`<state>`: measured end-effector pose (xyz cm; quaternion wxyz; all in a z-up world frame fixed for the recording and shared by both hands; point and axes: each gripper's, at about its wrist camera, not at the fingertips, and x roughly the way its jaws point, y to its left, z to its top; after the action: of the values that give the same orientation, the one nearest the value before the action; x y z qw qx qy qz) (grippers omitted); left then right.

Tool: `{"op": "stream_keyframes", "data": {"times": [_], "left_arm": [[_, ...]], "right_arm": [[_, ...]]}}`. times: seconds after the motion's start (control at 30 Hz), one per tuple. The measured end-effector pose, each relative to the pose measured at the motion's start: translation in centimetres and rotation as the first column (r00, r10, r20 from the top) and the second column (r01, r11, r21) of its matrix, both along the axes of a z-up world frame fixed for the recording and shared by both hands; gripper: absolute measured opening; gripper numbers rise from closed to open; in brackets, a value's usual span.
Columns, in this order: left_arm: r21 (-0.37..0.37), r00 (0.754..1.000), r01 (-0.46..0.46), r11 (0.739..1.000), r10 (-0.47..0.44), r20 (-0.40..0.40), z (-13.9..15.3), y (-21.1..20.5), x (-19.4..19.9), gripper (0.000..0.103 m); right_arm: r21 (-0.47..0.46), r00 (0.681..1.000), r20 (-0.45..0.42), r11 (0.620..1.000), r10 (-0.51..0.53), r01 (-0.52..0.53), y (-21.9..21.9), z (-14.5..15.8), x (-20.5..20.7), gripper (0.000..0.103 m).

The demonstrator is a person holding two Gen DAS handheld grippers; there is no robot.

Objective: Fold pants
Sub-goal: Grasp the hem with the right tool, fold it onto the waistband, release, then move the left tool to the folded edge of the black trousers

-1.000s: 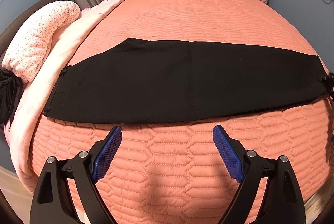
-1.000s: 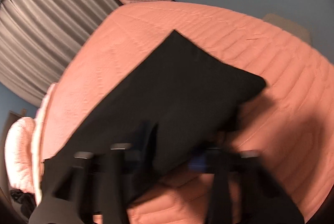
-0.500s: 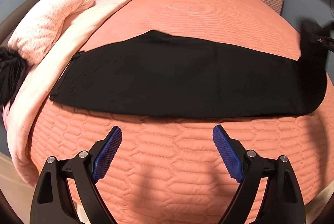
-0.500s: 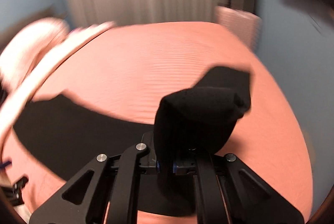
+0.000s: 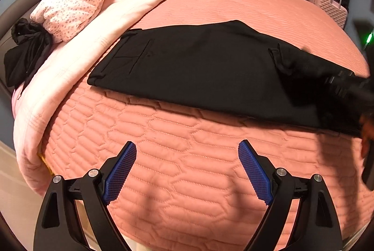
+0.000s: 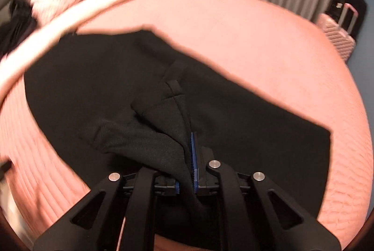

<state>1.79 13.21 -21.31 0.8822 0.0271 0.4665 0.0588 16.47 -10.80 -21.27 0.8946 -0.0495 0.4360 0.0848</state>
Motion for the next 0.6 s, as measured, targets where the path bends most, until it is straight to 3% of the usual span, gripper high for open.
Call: {"op": "stream_keyframes", "data": {"times": [0.07,0.2,0.27,0.33,0.4,0.43,0.47,0.53,0.6], "left_arm": [[-0.009,1.000,-0.010,1.000,0.010,0.003,-0.2,0.7,0.5,0.087],[-0.048,1.000,-0.027,0.998,0.027,0.011,0.2,1.6,1.2,0.087],[-0.052,0.999,-0.029,0.998,0.030,0.022,0.6,1.9,1.2,0.087],[-0.050,0.999,-0.026,0.998,0.027,0.032,0.8,2.2,1.2,0.087],[-0.049,0.999,-0.021,0.999,0.023,0.032,0.6,2.7,1.2,0.087],[-0.048,0.999,-0.023,0.999,0.024,0.029,0.5,3.0,1.2,0.087],[-0.048,0.999,-0.029,0.998,0.030,0.024,0.3,3.3,1.3,0.087],[-0.052,0.999,-0.043,0.998,0.044,0.019,0.0,3.8,1.4,0.087],[-0.067,0.998,-0.056,0.996,0.057,0.015,-0.3,4.4,1.5,0.087]], "right_arm": [[0.010,1.000,-0.024,1.000,0.014,-0.014,0.8,-0.2,0.8,0.007],[-0.064,0.989,-0.134,0.996,0.055,-0.064,4.2,-4.0,1.9,0.013],[-0.148,0.995,-0.079,0.987,0.058,-0.069,5.3,-4.1,1.3,0.015],[-0.205,0.994,-0.079,0.974,0.082,-0.097,5.9,-3.9,0.8,0.020],[-0.162,0.989,-0.079,0.978,0.123,-0.135,5.7,-2.9,-0.3,0.051],[-0.139,0.989,-0.048,0.980,0.137,-0.142,5.4,-1.9,-1.3,0.080],[-0.139,0.989,-0.014,0.979,0.145,-0.146,5.3,-1.3,-2.0,0.095],[-0.172,0.985,0.028,0.972,0.169,-0.162,5.5,-0.7,-2.6,0.096],[-0.171,0.985,0.012,0.971,0.174,-0.170,5.6,-1.0,-1.7,0.096]]}}
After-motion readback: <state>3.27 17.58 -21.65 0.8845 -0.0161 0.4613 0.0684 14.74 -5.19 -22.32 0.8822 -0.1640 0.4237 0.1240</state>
